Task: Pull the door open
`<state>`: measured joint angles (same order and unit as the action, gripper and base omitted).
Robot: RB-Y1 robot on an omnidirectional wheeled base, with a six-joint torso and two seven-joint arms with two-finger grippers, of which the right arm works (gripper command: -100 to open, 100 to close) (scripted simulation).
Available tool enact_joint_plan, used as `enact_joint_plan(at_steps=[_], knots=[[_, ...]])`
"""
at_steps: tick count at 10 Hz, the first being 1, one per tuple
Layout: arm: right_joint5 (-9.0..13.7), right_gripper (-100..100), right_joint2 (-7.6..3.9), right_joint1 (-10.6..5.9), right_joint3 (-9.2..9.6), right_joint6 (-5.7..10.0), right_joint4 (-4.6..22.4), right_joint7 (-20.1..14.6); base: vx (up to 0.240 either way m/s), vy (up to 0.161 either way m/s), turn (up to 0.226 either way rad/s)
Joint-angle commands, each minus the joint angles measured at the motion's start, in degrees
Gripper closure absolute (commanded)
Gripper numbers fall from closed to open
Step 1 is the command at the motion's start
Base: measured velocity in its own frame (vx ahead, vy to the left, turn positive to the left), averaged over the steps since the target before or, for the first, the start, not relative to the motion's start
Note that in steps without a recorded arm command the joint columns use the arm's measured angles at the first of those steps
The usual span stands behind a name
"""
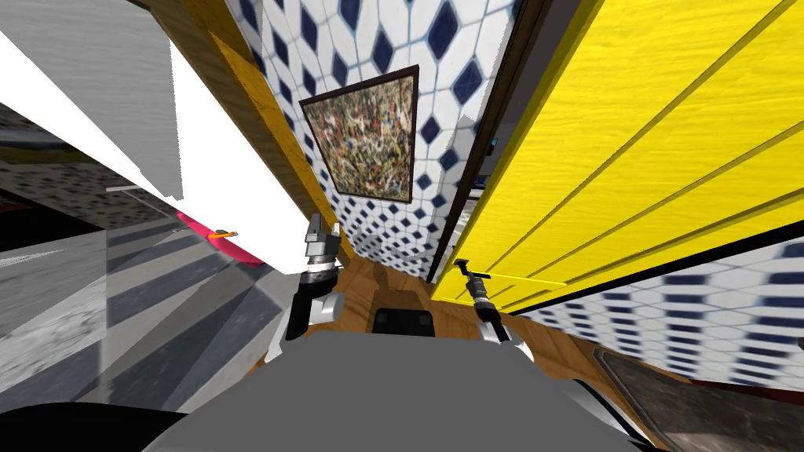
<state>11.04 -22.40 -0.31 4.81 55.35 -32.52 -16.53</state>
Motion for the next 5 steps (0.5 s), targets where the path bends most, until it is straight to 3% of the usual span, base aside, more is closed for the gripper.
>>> enact_joint_plan(at_steps=[1, 5], knots=[[-0.55, 100, 0.34, -0.65, 0.36, 0.01, 0.19, -0.10, -0.192, -0.017, 0.057], [-2.00, 100, 1.06, -2.33, 1.22, -0.17, 0.86, -0.27, -0.190, -0.057, 0.044]])
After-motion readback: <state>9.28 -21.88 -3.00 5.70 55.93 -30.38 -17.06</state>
